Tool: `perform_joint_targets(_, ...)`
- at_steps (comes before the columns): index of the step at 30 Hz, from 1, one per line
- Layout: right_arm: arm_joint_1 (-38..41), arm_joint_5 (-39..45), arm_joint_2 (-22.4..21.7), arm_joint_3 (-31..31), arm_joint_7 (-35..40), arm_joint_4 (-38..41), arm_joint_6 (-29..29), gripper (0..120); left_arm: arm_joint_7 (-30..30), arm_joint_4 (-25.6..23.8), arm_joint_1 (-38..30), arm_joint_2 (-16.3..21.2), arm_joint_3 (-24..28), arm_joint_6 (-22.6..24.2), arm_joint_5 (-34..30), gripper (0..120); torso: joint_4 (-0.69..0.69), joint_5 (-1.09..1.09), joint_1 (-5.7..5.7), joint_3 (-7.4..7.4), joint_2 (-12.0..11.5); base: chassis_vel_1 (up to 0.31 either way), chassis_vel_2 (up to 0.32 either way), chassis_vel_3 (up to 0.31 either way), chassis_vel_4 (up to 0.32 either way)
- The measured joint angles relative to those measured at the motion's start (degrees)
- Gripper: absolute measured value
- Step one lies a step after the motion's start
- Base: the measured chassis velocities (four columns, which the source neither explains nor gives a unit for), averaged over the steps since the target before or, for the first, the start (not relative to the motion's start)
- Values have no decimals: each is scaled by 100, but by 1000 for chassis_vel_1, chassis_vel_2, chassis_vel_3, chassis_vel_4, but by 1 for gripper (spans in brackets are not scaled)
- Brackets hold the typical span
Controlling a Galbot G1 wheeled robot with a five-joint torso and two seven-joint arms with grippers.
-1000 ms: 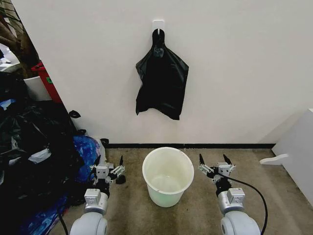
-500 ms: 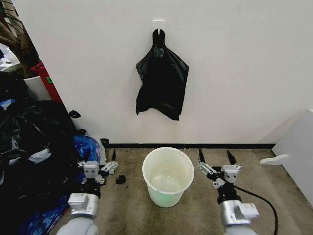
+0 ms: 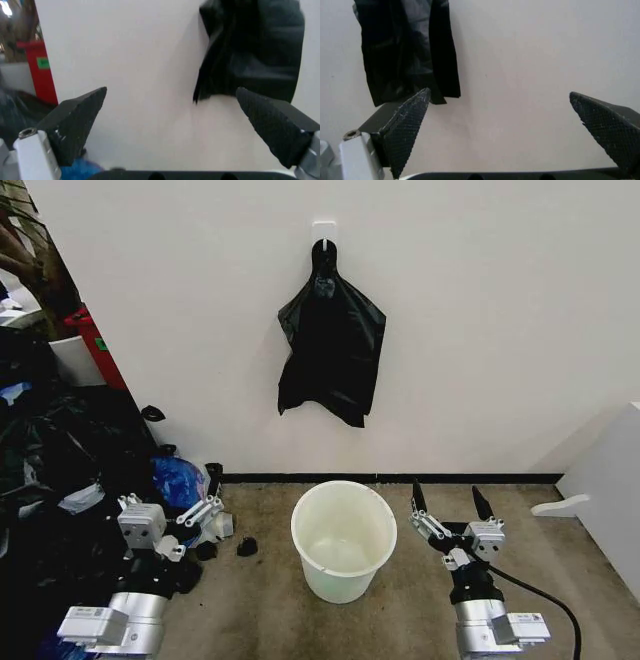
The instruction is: Place the garbage bag over the trash bin.
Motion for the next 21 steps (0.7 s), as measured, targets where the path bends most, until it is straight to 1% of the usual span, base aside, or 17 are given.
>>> perform_joint_targets(1,0,0,0,0,0,0,0,100,0,0,0,0,0,0,0,100,0,0,0,0,0,0,0,0,0)
perform_joint_targets(3,28,31,8,23,-18,-1,-65,100,3,51,18,17,-37,163,-111,100,0,-1,0,0,0,0,0,0,0)
perform_joint_targets(10,144,251,14,74,-107,71,-264,100,-12,10,73,15,-121,216,-165,100,0,0,0,0,0,0,0,0,0)
perform_joint_targets(15,399,834,-26,34,-147,172,-672,100,-52,-112,103,10,-174,194,-184,100,0,0,0,0,0,0,0,0,0)
perform_joint_targets(17,561,1290,-129,-50,-203,255,-970,100,-52,-140,106,7,-220,185,-201,100,0,0,0,0,0,0,0,0,0)
perform_joint_targets(19,616,1443,-157,-78,-224,273,-1063,100,-52,-140,105,8,-234,184,-211,100,0,0,0,0,0,0,0,0,0)
perform_joint_targets(21,865,2054,-273,-191,-251,345,-1373,100,-48,-140,100,32,-256,173,-226,100,0,0,0,0,0,0,0,0,0)
